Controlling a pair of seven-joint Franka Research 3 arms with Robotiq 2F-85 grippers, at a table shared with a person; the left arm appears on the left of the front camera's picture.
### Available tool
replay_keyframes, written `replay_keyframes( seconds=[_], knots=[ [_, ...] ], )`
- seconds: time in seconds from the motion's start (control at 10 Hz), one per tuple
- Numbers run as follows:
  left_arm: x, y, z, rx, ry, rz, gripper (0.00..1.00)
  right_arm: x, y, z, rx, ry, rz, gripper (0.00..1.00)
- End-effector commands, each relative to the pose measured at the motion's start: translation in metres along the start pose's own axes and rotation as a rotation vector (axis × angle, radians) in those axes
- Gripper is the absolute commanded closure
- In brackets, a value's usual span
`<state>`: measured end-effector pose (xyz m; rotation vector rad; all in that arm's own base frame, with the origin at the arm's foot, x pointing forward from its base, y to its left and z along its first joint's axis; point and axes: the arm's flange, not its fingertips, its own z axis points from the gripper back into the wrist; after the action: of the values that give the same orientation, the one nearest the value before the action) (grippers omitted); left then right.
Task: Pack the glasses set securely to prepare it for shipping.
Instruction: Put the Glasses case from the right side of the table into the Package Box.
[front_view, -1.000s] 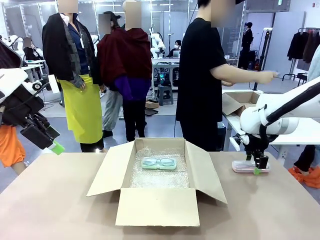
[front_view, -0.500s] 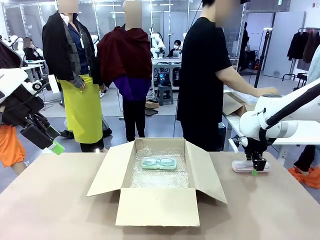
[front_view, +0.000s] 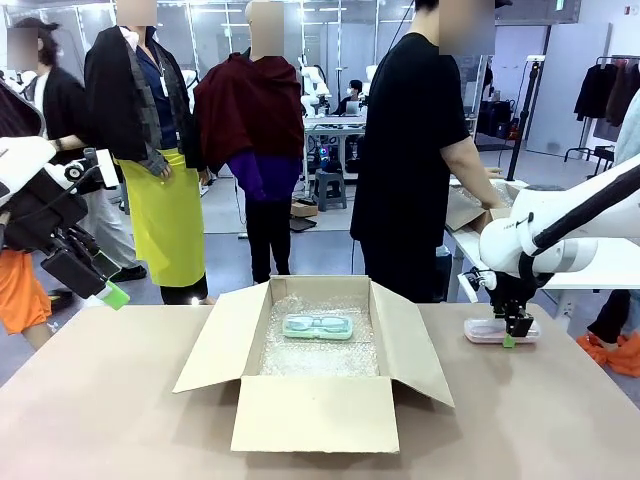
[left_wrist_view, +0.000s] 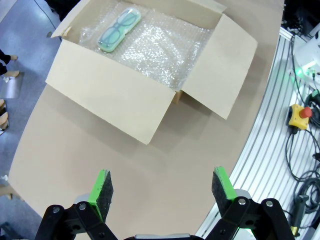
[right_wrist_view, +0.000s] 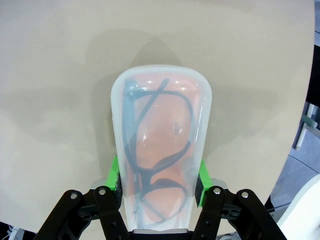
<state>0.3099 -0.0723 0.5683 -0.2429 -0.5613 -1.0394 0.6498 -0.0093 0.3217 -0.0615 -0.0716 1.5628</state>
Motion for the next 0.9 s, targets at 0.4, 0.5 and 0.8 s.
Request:
replay_keyframes(
  seconds=[0.4, 0.5, 0.8],
  knots=[
    [-0.003, 0.001, 0.002, -0.016, -0.006, -0.017, 0.0, 0.033, 0.015, 0.136, 0.004, 0.007, -0.044, 0.72],
    [-0.003, 0.001, 0.002, -0.016, -0.006, -0.017, 0.0, 0.049, 0.018, 0.153, -0.003, 0.029, -0.037, 0.72],
    [-0.003, 0.001, 0.002, -0.016, -0.006, -0.017, 0.0, 0.117, 0.028, 0.188, -0.011, 0.029, -0.026, 0.72]
  ],
)
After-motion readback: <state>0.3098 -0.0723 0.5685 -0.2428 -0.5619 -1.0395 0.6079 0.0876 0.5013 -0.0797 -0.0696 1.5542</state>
